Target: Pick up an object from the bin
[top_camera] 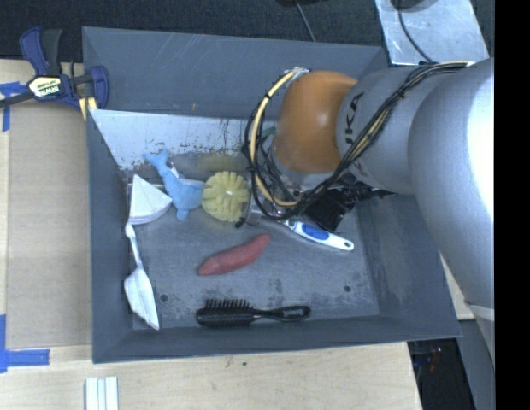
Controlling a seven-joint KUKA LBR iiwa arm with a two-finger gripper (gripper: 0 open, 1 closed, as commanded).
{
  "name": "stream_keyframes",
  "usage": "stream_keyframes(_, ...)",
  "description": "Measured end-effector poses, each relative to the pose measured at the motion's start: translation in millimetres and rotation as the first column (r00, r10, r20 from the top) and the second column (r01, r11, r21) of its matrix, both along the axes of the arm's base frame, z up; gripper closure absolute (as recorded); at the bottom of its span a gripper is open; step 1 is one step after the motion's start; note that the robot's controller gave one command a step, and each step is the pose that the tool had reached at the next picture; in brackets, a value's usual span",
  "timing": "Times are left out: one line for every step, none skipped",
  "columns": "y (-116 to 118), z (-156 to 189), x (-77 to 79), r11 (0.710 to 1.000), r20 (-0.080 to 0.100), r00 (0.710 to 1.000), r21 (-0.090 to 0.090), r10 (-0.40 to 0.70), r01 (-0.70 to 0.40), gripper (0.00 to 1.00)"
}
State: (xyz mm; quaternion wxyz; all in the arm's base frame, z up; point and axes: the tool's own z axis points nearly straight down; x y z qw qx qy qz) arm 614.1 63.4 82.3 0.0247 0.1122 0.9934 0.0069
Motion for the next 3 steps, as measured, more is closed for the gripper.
stream_keyframes(3, 6, -1.4, 0.998, -0.003, 0.998, 0.003, -0.059, 0.059, 1.0)
stream_keyframes(14, 18, -4.5, 0.968, -0.005, 0.968, 0.011, -0.251, 0.251, 1.0)
stream_keyframes(5, 116, -17.7, 0.978, -0.004, 0.978, 0.01, -0.207, 0.207, 1.0)
